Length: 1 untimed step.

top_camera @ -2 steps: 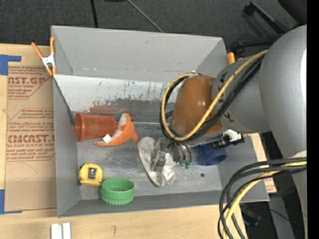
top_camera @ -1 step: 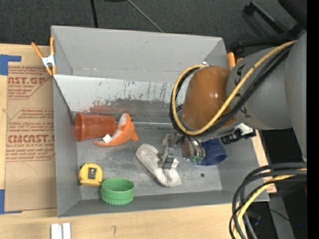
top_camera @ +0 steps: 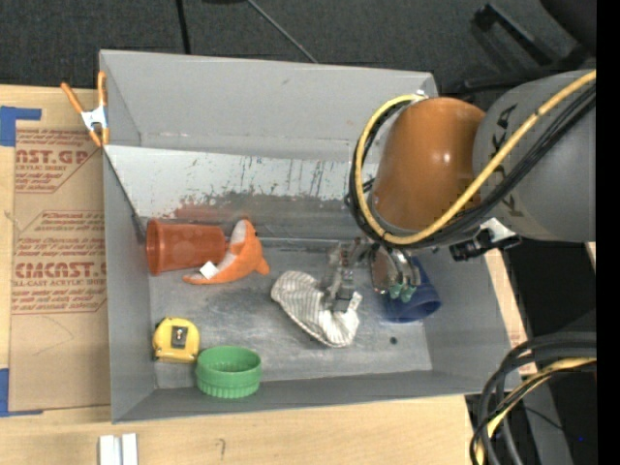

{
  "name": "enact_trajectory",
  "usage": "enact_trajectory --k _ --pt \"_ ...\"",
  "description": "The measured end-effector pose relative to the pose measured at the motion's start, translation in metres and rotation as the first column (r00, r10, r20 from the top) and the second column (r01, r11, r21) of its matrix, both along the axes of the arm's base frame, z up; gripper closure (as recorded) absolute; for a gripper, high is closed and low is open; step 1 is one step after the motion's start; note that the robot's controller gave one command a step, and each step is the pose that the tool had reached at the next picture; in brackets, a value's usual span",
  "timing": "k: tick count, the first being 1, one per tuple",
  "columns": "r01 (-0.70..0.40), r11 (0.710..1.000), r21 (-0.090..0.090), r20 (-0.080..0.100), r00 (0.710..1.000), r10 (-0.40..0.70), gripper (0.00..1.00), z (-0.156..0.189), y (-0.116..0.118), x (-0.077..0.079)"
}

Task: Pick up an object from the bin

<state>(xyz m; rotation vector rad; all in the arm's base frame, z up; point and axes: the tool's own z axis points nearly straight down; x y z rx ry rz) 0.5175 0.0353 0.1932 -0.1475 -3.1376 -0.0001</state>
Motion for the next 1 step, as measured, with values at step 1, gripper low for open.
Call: enact_trajectory --k 1 --pt "-0.009 1.0 0.001 0.003 1.0 0.009 1.0 0.1072 0.036 -0.0142"
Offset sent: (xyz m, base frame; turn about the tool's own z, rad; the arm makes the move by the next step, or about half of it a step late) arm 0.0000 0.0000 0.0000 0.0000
